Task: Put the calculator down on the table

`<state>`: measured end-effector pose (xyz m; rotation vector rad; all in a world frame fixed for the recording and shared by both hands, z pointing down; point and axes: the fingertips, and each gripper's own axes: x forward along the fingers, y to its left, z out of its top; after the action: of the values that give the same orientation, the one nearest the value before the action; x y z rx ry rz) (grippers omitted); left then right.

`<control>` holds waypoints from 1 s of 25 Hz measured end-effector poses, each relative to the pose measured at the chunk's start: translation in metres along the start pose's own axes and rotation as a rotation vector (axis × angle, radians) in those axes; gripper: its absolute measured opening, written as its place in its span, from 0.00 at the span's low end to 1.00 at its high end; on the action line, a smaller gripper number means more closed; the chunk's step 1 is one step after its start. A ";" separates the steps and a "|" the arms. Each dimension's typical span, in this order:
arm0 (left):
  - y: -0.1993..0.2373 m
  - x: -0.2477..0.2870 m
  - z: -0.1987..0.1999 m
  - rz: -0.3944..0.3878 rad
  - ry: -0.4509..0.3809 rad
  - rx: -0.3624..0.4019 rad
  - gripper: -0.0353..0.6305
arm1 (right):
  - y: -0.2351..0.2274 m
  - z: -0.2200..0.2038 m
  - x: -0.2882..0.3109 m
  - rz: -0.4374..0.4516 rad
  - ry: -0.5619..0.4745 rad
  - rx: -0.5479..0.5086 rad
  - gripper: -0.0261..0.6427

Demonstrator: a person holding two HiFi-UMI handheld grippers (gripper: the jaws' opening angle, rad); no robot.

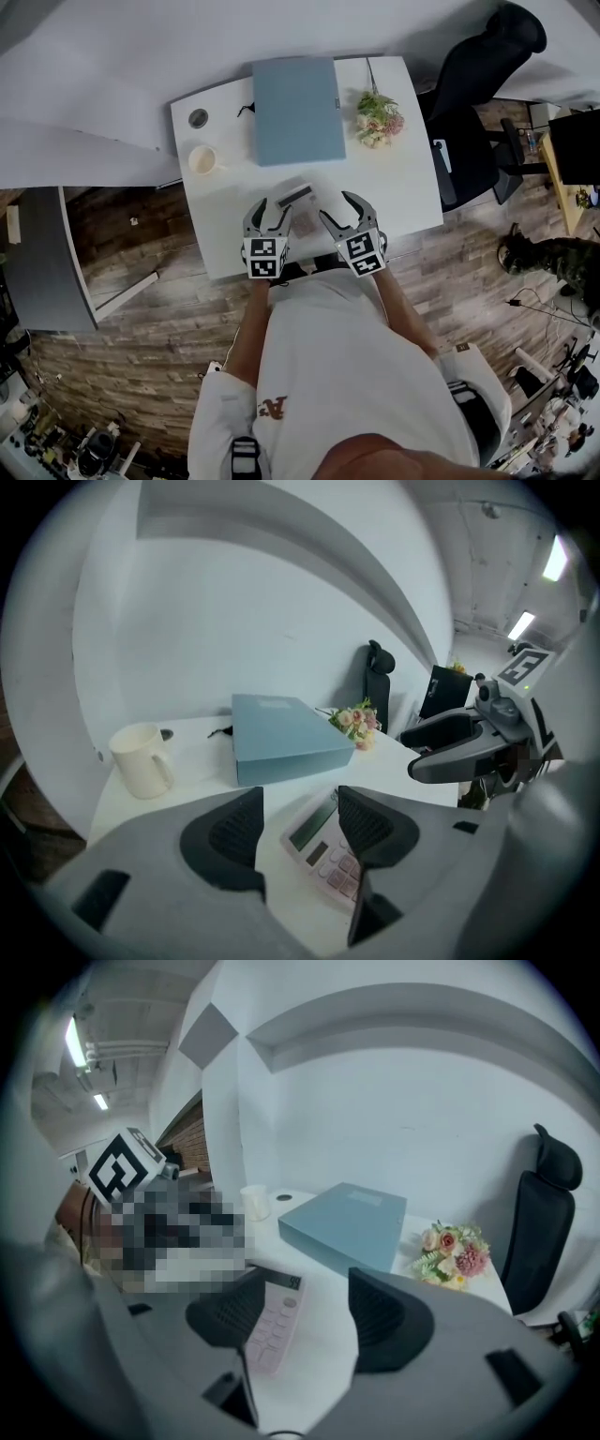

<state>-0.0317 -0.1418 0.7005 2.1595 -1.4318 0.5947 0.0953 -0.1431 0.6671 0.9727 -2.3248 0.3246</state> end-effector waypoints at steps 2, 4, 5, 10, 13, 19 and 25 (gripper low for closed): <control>0.002 -0.009 0.020 0.012 -0.061 0.032 0.41 | -0.006 0.013 -0.005 -0.025 -0.028 -0.019 0.44; 0.003 -0.020 0.042 0.018 -0.122 0.063 0.36 | -0.009 0.029 -0.012 -0.042 -0.077 -0.023 0.40; 0.002 -0.025 0.053 0.018 -0.151 0.078 0.34 | -0.010 0.039 -0.017 -0.048 -0.107 -0.023 0.37; -0.006 -0.050 0.106 -0.009 -0.278 0.145 0.24 | -0.018 0.088 -0.041 -0.093 -0.244 -0.051 0.24; -0.012 -0.064 0.133 -0.026 -0.346 0.189 0.18 | -0.021 0.116 -0.057 -0.123 -0.318 -0.066 0.19; -0.020 -0.097 0.179 -0.033 -0.471 0.298 0.05 | -0.018 0.162 -0.090 -0.177 -0.427 -0.094 0.06; -0.031 -0.126 0.205 -0.042 -0.518 0.328 0.06 | -0.008 0.179 -0.110 -0.217 -0.479 -0.102 0.05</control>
<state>-0.0288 -0.1643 0.4592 2.7400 -1.6251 0.2737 0.0855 -0.1634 0.4578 1.3530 -2.5859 -0.1311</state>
